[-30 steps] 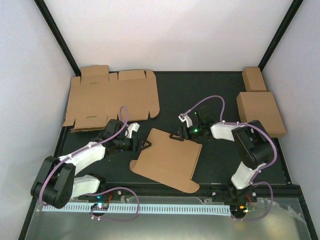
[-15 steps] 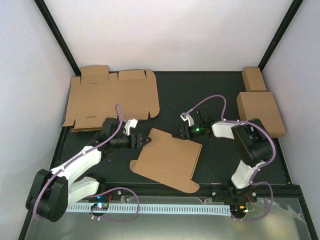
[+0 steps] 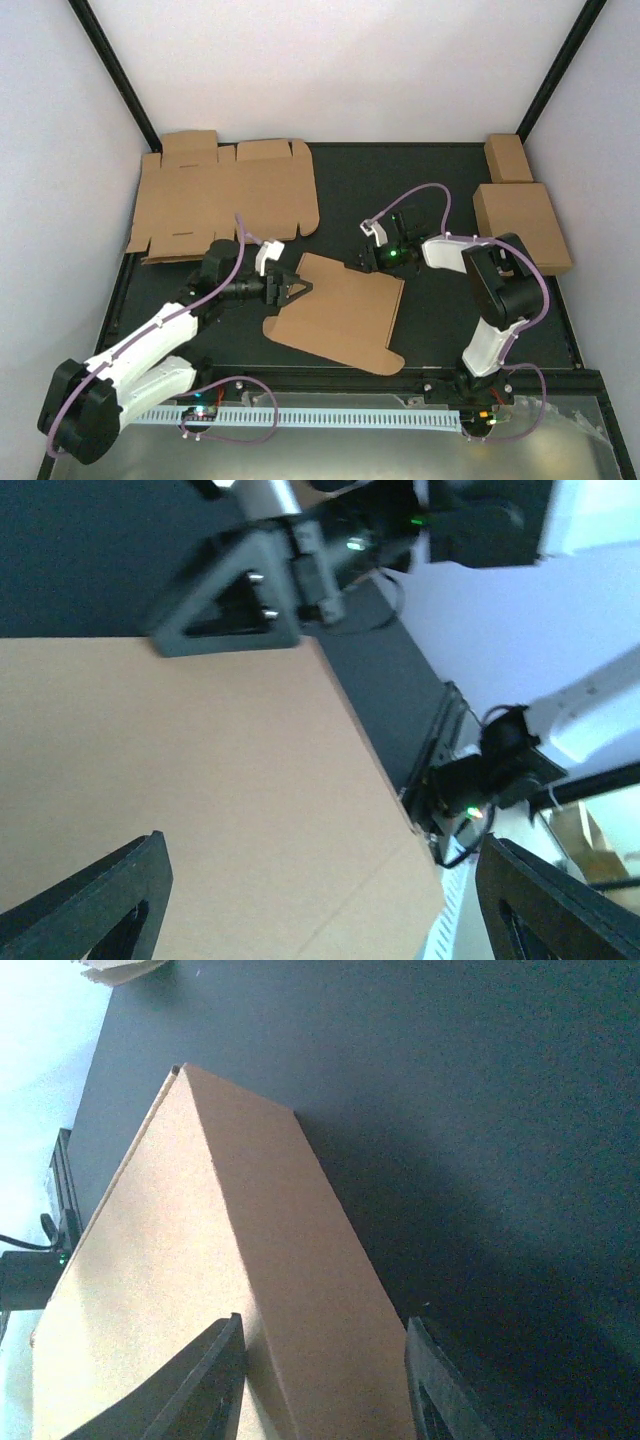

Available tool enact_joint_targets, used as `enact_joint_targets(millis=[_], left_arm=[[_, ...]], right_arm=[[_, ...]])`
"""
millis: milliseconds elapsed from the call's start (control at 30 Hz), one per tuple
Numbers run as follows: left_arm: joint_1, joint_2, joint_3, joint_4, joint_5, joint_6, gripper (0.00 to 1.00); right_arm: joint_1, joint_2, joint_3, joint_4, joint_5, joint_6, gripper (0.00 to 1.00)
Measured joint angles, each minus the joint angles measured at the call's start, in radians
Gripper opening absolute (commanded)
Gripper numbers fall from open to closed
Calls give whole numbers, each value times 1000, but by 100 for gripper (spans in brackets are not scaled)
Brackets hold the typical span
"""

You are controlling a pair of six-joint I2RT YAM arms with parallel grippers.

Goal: Fold the paper box

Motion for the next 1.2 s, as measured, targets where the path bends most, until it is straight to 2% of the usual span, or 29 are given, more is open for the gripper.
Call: enact_joint_targets(millis=[367, 767, 967, 1200], left_arm=[[-166, -148, 29, 4, 2, 45, 88], [-293, -281, 112, -166, -3, 18, 88], [-431, -279, 95, -170, -21, 3, 88], [-637, -278, 62, -141, -127, -3, 88]], right_arm=[[-28, 28, 30, 15, 2, 0, 44], [-32, 34, 33, 24, 0, 0, 45], [-32, 34, 34, 22, 0, 0, 45], [-32, 34, 34, 20, 0, 0, 45]])
